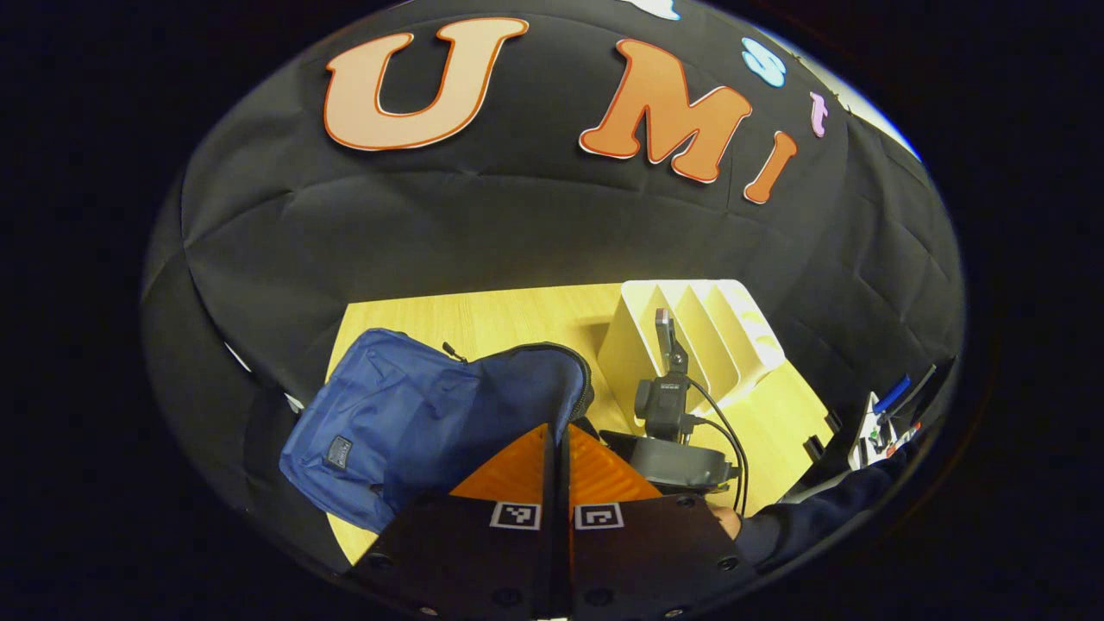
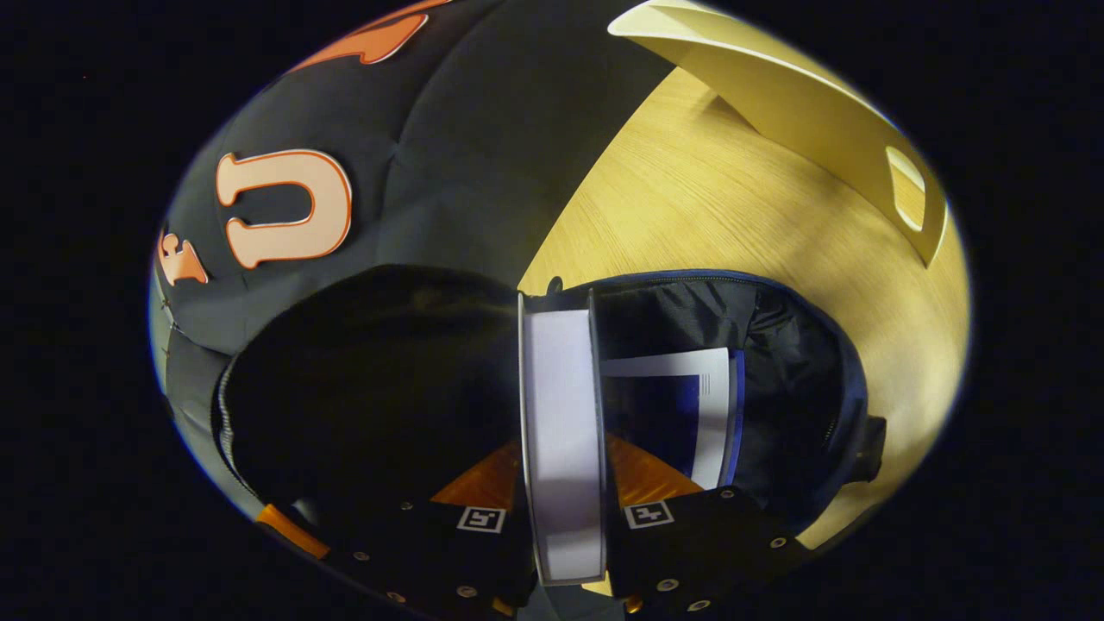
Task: Open the schoolbag, grab two books from the bookshelf and put them into the schoolbag.
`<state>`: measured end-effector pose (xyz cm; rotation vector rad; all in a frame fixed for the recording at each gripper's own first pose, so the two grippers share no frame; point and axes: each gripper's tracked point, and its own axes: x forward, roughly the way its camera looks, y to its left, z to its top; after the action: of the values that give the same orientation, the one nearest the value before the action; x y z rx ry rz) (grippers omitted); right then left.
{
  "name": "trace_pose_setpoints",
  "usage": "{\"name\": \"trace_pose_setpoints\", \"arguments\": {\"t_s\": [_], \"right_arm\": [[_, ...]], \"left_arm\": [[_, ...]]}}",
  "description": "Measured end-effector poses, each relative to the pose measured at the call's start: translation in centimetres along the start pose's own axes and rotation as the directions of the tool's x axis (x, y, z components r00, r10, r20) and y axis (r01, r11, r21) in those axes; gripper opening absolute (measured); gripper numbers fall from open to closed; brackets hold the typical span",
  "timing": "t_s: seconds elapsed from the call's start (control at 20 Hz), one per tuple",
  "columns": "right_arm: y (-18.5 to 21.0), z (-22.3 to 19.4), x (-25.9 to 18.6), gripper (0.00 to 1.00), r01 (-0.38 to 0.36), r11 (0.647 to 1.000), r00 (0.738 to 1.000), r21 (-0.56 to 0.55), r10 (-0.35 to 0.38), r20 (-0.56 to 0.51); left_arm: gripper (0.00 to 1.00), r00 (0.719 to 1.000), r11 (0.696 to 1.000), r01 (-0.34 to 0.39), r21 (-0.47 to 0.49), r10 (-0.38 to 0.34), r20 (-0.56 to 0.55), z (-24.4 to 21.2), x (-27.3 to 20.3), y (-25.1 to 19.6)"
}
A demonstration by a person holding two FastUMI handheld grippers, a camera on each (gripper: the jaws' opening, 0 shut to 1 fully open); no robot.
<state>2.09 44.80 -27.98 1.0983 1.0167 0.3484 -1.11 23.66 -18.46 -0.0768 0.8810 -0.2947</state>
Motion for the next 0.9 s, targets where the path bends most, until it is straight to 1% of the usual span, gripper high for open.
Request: {"name": "trace_pose_setpoints", "arguments": {"t_s": [0.05,0.1,0.15,0.2,0.25,0.35,0.4,0.45,0.5,0.55,0.6,0.65,0.7,0.75,0.9], "right_arm": [[-0.2,0.0,0.0,0.46,0.013,1.0,1.0,0.01,-0.013,-0.015],[-0.6,-0.4,0.0,0.38,0.044,0.999,0.998,0.023,-0.043,-0.036],[-1.4,-0.6,-0.2,0.4,0.092,0.996,0.994,0.022,-0.091,-0.054],[-1.9,-0.2,-0.4,0.47,0.121,0.993,0.991,0.01,-0.12,-0.066],[-2.2,-0.4,-1.3,0.36,0.154,0.988,0.984,-0.004,-0.154,-0.086],[-2.7,0.7,-3.3,0.56,0.197,0.98,0.976,-0.028,-0.199,-0.088],[-2.7,1.3,-3.8,0.85,0.203,0.978,0.975,-0.044,-0.206,-0.084],[-2.5,2.1,-4.7,0.72,0.21,0.976,0.974,-0.061,-0.214,-0.075],[-2.3,2.9,-5.7,0.93,0.217,0.973,0.973,-0.073,-0.222,-0.062],[-2.7,3.3,-6.8,0.94,0.242,0.967,0.966,-0.082,-0.248,-0.075],[-2.7,3.7,-8.3,0.94,0.249,0.966,0.963,-0.073,-0.255,-0.083],[-2.7,4.8,-9.7,0.95,0.252,0.964,0.965,-0.083,-0.257,-0.055],[-2.9,5.9,-11.2,0.95,0.269,0.957,0.962,-0.111,-0.273,-0.025],[-3.2,7.8,-13.0,0.94,0.292,0.944,0.956,-0.15,-0.292,0.022],[-3.5,12.9,-18.2,0.95,0.371,0.889,0.927,-0.269,-0.339,0.159]], "left_arm": [[0.0,1.0,1.0,-0.003,0.001,0.003,0.002,0.1,-0.1,0.1],[0.0,1.0,1.0,-0.01,-0.002,0.01,-0.002,0.0,0.0,0.3],[0.0,1.0,1.0,-0.018,-0.002,0.018,-0.003,0.0,0.0,0.5],[0.0,1.0,1.0,-0.021,-0.007,0.021,-0.004,0.0,0.2,0.6],[0.0,1.0,1.0,-0.025,-0.011,0.025,-0.005,-0.1,0.2,0.7],[0.0,0.999,0.999,-0.034,-0.018,0.034,-0.004,0.0,0.5,0.8],[0.0,0.999,0.999,-0.036,-0.019,0.036,-0.002,0.1,0.6,0.8],[0.0,0.999,0.999,-0.04,-0.017,0.039,-0.003,0.2,0.7,0.8],[0.01,0.999,0.999,-0.043,-0.018,0.043,-0.002,0.2,0.7,0.8],[0.0,0.999,0.999,-0.05,-0.02,0.05,-0.001,0.2,0.8,0.8],[0.0,0.998,0.998,-0.056,-0.028,0.056,-0.001,0.0,0.9,0.8],[0.0,0.998,0.998,-0.06,-0.033,0.06,0.005,-0.1,1.0,0.6],[0.0,0.997,0.997,-0.072,-0.033,0.072,0.0,-0.5,1.3,0.5],[0.0,0.997,0.996,-0.082,-0.029,0.082,-0.004,-0.7,1.6,0.3],[0.02,0.993,0.993,-0.115,-0.004,0.115,-0.018,-1.5,2.4,-0.8]]}}
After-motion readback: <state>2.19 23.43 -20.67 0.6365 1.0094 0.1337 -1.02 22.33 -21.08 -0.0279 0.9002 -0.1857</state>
